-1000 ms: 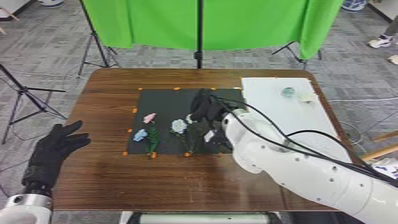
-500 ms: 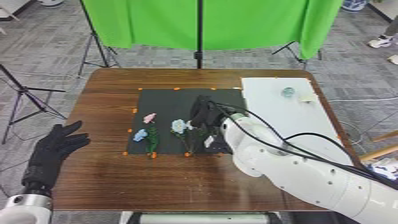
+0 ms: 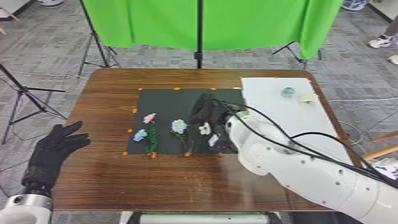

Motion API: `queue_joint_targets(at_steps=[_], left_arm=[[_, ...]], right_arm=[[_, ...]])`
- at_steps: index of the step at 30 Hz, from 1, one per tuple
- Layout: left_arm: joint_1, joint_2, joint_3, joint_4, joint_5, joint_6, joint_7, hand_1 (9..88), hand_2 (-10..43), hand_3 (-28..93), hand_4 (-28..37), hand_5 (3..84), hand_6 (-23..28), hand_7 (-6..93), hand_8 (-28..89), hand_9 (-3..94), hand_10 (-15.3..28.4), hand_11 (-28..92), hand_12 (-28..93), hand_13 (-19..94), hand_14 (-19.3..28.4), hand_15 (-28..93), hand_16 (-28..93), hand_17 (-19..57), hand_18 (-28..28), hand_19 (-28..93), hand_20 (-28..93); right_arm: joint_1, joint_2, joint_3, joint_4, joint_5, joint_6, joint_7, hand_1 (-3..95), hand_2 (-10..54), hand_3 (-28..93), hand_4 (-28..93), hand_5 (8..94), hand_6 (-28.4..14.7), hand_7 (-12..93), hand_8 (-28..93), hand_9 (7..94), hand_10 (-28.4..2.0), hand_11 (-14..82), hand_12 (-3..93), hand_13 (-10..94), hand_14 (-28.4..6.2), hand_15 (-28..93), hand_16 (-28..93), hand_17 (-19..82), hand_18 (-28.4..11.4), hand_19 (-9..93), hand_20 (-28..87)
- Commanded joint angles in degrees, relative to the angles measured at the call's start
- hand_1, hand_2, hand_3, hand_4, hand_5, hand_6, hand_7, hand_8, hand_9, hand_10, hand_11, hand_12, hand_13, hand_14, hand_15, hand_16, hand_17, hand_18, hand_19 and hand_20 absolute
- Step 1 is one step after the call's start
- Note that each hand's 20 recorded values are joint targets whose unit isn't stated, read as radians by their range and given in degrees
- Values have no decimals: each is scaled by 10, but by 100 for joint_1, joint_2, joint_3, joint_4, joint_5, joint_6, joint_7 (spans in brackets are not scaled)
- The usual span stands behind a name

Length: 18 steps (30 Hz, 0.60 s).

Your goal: Arrange flowers

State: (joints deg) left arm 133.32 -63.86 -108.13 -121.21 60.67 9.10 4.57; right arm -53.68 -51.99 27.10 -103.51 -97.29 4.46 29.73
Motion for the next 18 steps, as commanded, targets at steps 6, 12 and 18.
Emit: queue_joint_targets(at_steps=[6, 12, 18], left_arm=[[67, -10, -35, -5, 33, -61, -101, 162, 251, 587, -283, 450, 64, 79, -61, 490, 169, 180, 85, 411, 207, 228, -39, 77, 162, 201, 167], [114, -19, -61, -28, 29, -66, -102, 163, 251, 586, -283, 451, 64, 79, -61, 489, 169, 180, 86, 410, 207, 228, -39, 77, 161, 200, 166], [117, -23, -59, -37, 30, -55, -65, 164, 251, 585, -283, 451, 64, 79, -61, 490, 168, 181, 86, 411, 207, 229, -39, 77, 162, 200, 166]], right_arm=[[55, 454, 735, -96, -329, 972, -201, 414, -95, 639, -155, 688, 6, 155, -102, 828, -136, 152, 170, 937, -21, 498, 300, 655, -117, 932, 413], [128, 856, 1058, 117, -712, 1377, 15, 341, -86, 648, -140, 696, -6, 159, -100, 816, -139, 161, 184, 937, -30, 469, 342, 631, -135, 932, 445], [237, 1260, 793, 947, -2191, 1434, 451, 335, -86, 646, -129, 666, -18, 150, -89, 772, -152, 155, 186, 910, -44, 478, 350, 601, -149, 932, 457]])
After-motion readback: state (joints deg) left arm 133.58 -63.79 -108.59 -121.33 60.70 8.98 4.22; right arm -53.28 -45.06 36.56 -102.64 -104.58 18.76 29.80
